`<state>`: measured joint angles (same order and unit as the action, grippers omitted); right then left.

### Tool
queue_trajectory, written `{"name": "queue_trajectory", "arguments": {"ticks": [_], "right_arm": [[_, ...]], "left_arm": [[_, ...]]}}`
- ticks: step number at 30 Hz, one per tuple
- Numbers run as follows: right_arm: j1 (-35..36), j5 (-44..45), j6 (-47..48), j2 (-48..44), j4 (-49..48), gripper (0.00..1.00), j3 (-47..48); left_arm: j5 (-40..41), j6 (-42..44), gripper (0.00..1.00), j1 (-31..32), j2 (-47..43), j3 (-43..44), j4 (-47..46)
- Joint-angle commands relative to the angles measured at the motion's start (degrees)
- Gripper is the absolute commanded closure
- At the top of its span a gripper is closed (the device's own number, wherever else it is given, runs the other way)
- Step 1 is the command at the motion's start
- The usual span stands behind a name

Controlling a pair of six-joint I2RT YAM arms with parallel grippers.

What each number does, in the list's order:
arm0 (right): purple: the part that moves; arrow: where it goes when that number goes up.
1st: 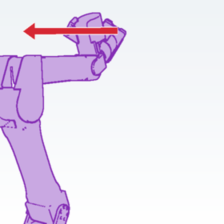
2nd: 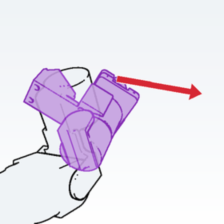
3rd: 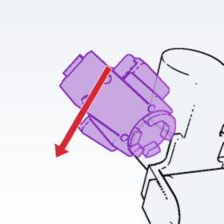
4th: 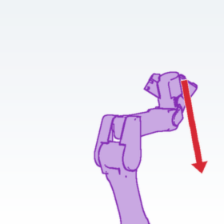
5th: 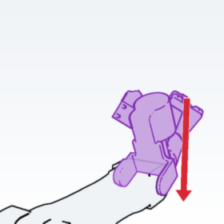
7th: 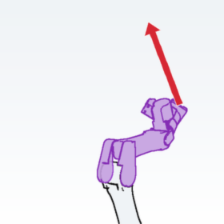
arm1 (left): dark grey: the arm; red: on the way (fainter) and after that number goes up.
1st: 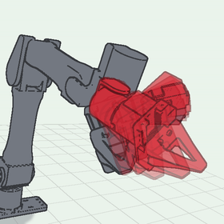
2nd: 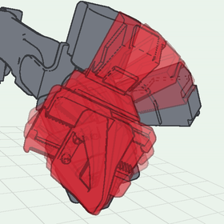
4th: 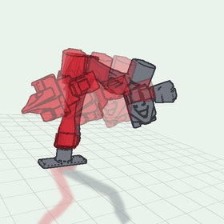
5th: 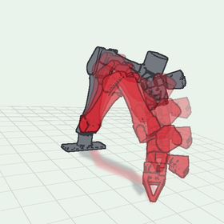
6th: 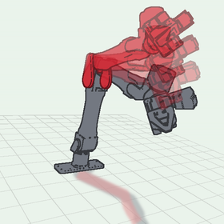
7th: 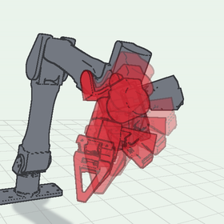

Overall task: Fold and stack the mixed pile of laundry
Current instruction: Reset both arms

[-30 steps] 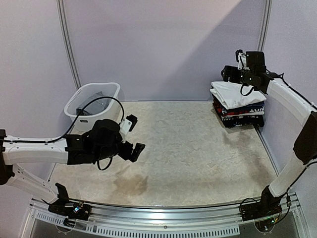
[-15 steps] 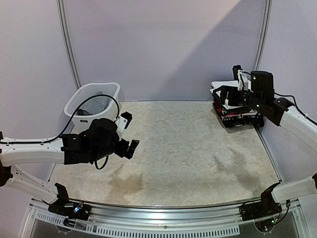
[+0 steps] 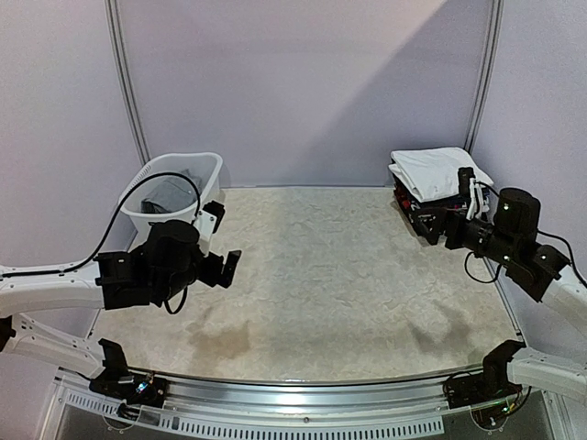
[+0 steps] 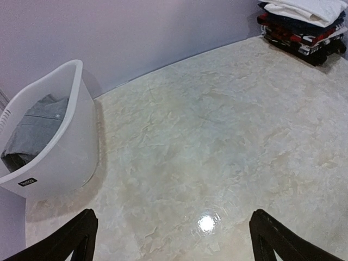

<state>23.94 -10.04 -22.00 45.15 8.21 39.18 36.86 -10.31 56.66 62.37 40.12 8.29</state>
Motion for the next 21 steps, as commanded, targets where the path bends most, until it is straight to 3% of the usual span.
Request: {"name": "queue_trajectory", "arguments": {"ticks": [1, 11, 21], "right_arm": [[0.17, 0.05, -2.25, -2.63, -3.73, 0.01, -4.31], [0.19, 0.93, -3.25, -8.61, -15.07, 0.01, -16.71], [0.23, 8.53, -3.69, -10.08, -17.96, 0.01, -21.54]], "left_arm": [[4.05, 0.88, 0.0, -0.98, -2.57, -2.87, -1.33], [7.11, 1.85, 0.0, -2.12, -3.61, -6.93, -5.66], [6.73, 1.95, 0.0, -4.83, -0.19, -7.41, -7.3]]}}
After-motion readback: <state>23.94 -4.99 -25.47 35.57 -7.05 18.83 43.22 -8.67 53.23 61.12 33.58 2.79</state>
